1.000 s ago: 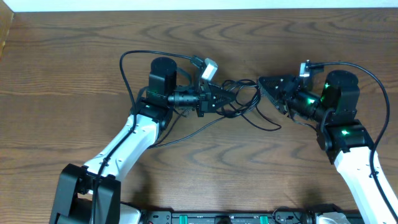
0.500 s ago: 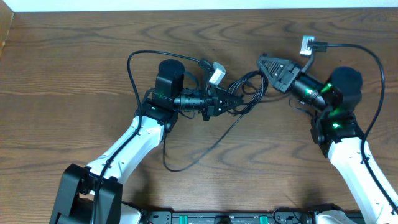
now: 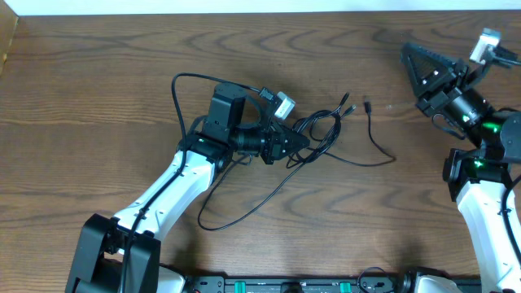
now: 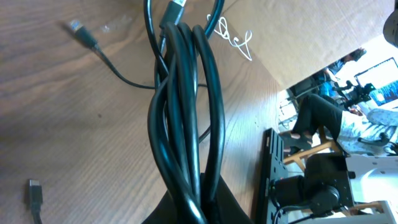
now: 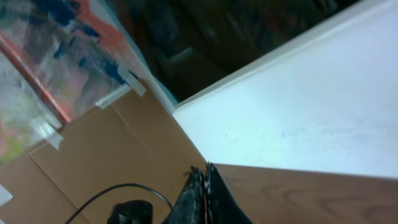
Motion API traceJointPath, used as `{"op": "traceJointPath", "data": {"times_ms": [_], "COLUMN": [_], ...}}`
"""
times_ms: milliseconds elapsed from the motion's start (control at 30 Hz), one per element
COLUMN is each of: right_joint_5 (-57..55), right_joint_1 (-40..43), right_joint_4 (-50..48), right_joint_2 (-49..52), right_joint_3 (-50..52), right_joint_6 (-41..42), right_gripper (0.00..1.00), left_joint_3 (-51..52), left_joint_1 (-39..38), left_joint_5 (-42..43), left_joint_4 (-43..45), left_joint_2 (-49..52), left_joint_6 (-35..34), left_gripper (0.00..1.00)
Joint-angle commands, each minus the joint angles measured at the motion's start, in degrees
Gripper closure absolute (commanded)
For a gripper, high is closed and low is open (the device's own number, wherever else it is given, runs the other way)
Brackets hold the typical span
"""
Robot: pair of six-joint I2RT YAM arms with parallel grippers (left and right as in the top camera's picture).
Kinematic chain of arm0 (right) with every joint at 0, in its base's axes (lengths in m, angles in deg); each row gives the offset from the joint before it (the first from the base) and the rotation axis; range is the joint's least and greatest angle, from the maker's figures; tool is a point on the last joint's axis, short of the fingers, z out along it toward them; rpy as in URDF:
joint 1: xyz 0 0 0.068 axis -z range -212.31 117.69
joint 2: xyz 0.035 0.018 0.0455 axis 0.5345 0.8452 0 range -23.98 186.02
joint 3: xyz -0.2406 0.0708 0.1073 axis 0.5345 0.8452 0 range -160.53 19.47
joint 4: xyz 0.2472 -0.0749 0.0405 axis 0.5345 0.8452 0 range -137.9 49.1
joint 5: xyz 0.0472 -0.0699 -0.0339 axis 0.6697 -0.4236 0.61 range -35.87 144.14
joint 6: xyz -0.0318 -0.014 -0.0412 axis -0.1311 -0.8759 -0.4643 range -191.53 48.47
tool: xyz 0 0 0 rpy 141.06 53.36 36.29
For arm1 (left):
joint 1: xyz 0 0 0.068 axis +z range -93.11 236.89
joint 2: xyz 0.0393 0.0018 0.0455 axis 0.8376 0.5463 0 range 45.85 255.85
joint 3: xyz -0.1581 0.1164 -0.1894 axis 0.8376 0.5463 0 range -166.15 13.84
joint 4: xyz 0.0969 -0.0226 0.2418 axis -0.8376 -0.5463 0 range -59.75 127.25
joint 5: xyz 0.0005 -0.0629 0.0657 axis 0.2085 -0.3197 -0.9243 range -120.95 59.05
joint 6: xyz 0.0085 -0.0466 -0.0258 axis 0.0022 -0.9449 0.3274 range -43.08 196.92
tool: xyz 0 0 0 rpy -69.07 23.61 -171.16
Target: Untangle cables
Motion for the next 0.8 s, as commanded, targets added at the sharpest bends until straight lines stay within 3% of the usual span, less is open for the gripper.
{"op": "traceJointPath", "data": {"times_ms": [0, 67, 100, 200, 467, 700, 767], "right_joint_5": [6.16, 7.43, 7.78, 4.52, -13.57, -14.21, -14.21], "right_joint_1": [-0.96, -2.16, -3.91, -7.48, -16.48, -16.87, -16.87], "right_joint_4": [14.53, 27.85, 38.51, 48.15, 48.78, 31.06, 28.94], "right_joint_2": [-0.37, -0.31, -0.31, -0.26, 1.29, 6.29, 7.23], "right_joint_3": [-0.87, -0.85, -0.85, -0.85, -0.85, -0.85, -0.85], "right_joint_6": [3.74, 5.55, 4.57, -1.75, 1.99, 5.18, 6.21], "right_gripper": [0.71, 0.62, 0.52, 0.50, 0.45, 0.46, 0.61], "left_joint_3": [0.28, 0.28, 0.28, 0.28, 0.28, 0.28, 0.28], "left_joint_1": [0.02, 0.02, 0.02, 0.02, 0.02, -0.13, -0.13], "left_joint_5": [-0.79, -0.79, -0.79, -0.74, 7.17, 11.93, 12.20], "left_joint_4": [2.29, 3.63, 4.42, 4.50, 6.25, 6.25, 6.21], "left_joint_2": [-0.17, -0.20, -0.17, -0.17, -0.20, -0.20, -0.20], "left_joint_6": [1.60, 1.57, 1.57, 1.57, 1.79, 2.69, 2.86], "left_gripper": [0.93, 0.92, 0.93, 0.92, 0.92, 0.92, 0.92]}}
